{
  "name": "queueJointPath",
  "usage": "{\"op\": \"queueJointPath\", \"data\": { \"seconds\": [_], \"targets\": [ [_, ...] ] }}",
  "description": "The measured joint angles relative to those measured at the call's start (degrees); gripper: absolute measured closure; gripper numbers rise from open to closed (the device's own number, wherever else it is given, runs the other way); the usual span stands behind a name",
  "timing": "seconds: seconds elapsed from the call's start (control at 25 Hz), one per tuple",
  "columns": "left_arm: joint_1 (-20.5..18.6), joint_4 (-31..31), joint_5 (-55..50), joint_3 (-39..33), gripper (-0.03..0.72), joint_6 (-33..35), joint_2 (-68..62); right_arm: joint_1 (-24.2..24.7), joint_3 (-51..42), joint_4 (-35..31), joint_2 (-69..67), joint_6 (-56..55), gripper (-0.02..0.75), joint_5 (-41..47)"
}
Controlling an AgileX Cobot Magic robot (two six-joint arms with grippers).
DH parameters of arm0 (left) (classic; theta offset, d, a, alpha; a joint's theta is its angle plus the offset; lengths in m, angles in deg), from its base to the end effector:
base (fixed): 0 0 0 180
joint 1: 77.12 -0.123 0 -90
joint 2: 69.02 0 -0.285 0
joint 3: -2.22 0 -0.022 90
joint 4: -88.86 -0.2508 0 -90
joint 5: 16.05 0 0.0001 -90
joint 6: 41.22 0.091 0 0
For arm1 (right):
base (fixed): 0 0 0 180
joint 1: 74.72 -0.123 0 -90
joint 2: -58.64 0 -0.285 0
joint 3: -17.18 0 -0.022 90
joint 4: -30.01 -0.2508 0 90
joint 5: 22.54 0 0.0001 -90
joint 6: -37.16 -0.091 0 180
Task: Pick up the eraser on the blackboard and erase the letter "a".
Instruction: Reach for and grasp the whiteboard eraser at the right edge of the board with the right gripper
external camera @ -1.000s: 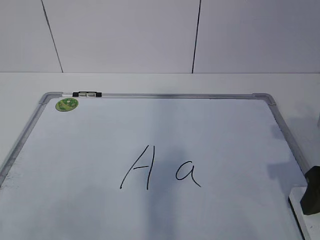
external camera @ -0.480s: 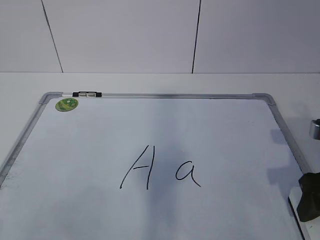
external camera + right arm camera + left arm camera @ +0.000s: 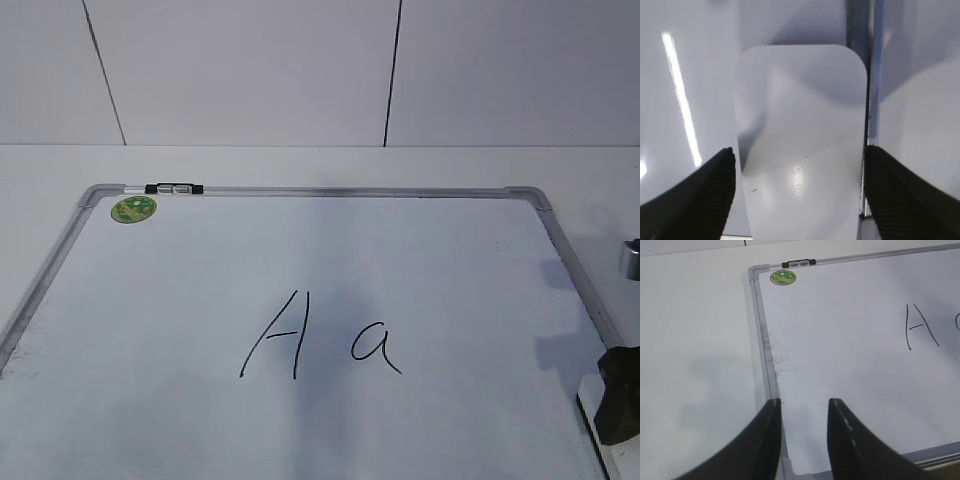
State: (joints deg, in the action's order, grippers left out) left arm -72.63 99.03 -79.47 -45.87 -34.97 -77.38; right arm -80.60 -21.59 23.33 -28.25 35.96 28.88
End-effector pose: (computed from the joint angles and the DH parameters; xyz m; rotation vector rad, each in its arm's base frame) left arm -0.0081 -0.0138 0.2770 0.2081 2.0741 -0.1954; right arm 0.2040 0.0293 0.1888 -0.0174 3.0929 0.1485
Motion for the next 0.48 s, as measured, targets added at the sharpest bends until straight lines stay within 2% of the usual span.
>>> {"op": "queueJointPath", "data": {
  "seconds": [0.48],
  "targets": [
    [0.0,0.0,0.0,0.0,0.447,0.0,0.0,0.0,0.0,-0.13,0.0,0.0,0.125,0.0]
  ]
}}
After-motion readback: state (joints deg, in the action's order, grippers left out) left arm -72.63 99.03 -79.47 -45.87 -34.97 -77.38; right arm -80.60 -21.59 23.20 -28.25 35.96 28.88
